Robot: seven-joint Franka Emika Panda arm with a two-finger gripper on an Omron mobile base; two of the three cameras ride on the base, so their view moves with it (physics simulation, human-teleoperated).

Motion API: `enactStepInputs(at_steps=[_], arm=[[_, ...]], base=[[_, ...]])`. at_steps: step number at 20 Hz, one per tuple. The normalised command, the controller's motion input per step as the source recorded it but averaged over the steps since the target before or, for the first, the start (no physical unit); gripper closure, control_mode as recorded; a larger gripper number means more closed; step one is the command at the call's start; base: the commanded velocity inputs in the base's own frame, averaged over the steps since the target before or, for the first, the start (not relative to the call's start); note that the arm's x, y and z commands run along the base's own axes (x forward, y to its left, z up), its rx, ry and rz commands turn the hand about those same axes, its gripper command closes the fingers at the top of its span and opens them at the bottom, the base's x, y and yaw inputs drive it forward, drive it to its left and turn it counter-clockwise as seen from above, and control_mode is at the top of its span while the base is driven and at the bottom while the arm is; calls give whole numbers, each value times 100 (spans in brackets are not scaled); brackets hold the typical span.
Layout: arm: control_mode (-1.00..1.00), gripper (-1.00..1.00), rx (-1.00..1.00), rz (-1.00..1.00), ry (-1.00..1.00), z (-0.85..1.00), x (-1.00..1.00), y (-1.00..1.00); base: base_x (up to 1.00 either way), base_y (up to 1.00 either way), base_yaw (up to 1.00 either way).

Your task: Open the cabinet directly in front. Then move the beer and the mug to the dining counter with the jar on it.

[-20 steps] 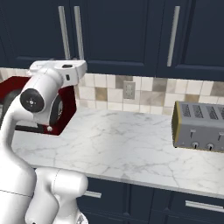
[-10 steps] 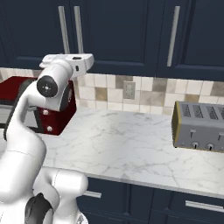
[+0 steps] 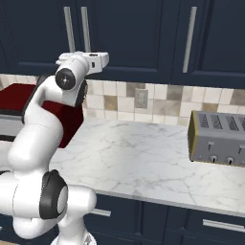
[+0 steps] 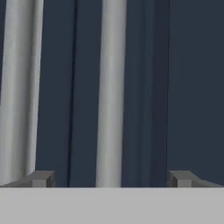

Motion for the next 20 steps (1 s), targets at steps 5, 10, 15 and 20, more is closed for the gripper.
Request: enactStepInputs(at_steps=[5,10,15,20], arm=[[-100,100,0,0,1,0,83,0],[-100,100,0,0,0,0,57,0],[-100,100,0,0,0,0,0,0],[-100,100,0,0,-1,0,-4,-5]], base=[[0,0,0],[0,0,0],[0,0,0],[0,0,0]])
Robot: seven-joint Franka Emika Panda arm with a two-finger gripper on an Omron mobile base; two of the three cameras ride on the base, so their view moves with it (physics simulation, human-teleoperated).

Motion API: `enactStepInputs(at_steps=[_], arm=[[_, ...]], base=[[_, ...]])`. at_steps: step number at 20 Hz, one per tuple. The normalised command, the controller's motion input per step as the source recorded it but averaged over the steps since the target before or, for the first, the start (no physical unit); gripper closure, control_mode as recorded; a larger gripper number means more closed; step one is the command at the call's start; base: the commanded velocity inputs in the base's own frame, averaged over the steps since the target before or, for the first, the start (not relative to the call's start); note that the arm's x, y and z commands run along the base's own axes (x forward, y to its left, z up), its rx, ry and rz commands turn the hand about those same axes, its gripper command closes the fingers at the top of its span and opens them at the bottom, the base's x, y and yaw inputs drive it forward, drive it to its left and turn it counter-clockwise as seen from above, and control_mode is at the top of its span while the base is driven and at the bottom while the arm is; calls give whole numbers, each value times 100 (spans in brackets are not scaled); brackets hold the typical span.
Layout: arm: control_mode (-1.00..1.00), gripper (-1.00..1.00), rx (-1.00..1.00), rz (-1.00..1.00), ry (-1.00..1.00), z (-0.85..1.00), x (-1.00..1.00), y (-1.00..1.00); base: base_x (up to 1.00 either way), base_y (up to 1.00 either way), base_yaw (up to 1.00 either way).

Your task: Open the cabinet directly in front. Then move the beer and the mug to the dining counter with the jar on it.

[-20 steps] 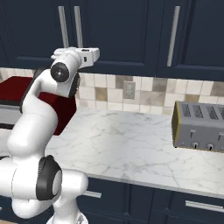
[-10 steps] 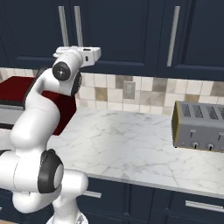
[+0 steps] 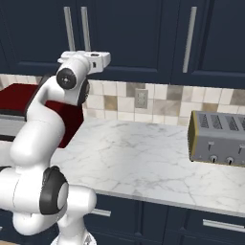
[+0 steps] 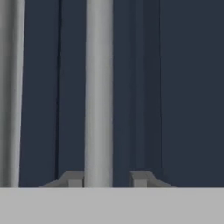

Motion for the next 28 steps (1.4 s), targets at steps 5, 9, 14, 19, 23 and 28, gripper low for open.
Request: enactStepInputs(at_steps=[5,9,14,19,23,28], arm=[[-100,100,0,-3,-4,1,-41,-46],[-100,100,0,-8,-4,5,-60,-70],[-100,100,1,-11,-4,6,-69,-84],[-100,100,2,-11,-2,5,-66,-89],[-100,100,2,-12,-2,3,-62,-92],[-100,100,3,-13,-1,5,-62,-95]], base=[[0,0,0],[0,0,0],[0,0,0],[0,0,0],[0,0,0],[0,0,0]])
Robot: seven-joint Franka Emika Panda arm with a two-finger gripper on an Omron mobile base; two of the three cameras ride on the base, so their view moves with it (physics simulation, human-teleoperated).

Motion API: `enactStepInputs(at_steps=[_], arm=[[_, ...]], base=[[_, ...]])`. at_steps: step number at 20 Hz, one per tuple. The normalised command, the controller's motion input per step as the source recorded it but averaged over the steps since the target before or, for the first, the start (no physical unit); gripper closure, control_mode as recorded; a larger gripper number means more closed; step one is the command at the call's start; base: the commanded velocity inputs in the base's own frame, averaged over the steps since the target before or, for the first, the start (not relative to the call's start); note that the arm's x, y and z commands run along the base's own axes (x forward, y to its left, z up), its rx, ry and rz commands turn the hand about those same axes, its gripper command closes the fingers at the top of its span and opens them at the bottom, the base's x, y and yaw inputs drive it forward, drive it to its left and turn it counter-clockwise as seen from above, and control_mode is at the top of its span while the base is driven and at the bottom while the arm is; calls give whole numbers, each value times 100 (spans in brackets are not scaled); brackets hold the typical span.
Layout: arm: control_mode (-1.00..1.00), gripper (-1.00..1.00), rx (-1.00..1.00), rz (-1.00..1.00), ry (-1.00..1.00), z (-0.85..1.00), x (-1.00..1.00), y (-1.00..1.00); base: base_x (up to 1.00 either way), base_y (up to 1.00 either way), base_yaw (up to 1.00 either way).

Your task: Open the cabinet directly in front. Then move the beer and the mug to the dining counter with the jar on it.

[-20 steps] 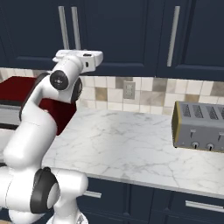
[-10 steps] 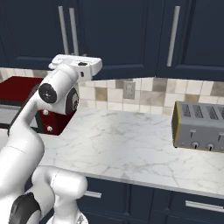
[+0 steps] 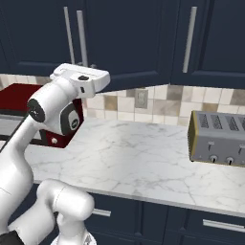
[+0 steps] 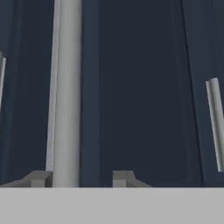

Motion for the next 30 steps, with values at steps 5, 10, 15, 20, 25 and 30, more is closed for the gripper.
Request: enactStepInputs(at_steps=[5,10,15,20,25,30], arm=[[-100,100,4,-15,-2,4,-68,-100],[-100,100,6,-16,-5,0,-69,-100],[-100,-100,4,-11,-2,0,-44,-75],[-100,-100,0,0,0,0,-18,0],[-100,-100,0,2,-1,0,-86,12],[-100,-100,-9,8,-2,6,-60,72]], base=[[0,0,0],[0,0,0],[0,0,0],[0,0,0],[0,0,0],[0,0,0]])
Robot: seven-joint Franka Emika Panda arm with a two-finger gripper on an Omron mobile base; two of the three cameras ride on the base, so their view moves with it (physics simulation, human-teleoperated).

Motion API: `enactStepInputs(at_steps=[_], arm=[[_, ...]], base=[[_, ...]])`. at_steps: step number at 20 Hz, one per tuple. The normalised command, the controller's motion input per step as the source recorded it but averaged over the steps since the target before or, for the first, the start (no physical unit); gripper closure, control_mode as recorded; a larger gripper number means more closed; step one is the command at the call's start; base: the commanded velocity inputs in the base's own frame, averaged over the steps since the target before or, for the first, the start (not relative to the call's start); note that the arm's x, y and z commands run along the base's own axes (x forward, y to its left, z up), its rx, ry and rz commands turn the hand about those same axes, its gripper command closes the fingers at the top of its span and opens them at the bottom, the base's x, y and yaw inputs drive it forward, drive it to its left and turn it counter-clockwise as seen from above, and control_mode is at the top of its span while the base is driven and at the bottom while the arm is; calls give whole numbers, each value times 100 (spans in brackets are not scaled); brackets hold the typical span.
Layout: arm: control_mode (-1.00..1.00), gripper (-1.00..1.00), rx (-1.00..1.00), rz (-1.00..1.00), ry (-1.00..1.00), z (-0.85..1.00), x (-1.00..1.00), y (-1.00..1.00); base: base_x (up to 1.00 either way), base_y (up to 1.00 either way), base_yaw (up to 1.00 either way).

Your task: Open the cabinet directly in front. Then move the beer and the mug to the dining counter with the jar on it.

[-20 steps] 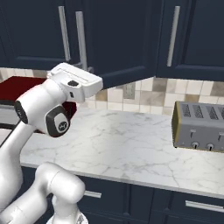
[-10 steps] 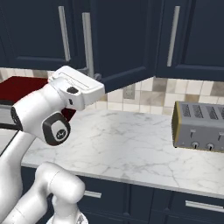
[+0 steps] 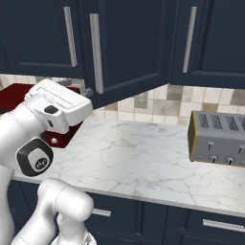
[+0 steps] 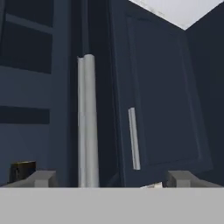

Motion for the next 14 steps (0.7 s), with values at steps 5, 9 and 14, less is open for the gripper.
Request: enactStepInputs(at_steps=[5,9,14], arm=[[-100,-100,-6,4,-2,16,-8,98],[-100,-100,4,-1,1,4,1,98],[-100,-100,2,-4,6,0,52,39]], base=[[0,0,0],[0,0,0],[0,0,0]])
